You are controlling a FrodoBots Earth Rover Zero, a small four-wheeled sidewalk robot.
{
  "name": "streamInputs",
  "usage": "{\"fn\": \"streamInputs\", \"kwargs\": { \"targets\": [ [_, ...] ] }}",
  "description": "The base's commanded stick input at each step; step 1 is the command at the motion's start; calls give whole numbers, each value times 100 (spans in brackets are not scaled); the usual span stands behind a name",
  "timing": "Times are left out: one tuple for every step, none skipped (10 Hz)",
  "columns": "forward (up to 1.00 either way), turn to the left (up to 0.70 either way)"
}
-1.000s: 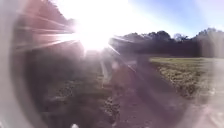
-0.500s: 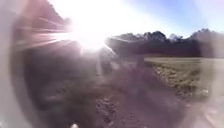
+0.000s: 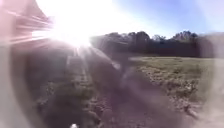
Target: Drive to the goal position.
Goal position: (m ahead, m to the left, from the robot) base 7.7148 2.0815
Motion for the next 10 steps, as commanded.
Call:
{"fn": "streamInputs", "kwargs": {
  "targets": [
    [0,0],
    [0,0],
    [0,0],
    [9,0],
    [50,0],
    [72,-12],
    [85,-34],
    [85,-34],
    [85,-34],
    [85,-34]
  ]
}}
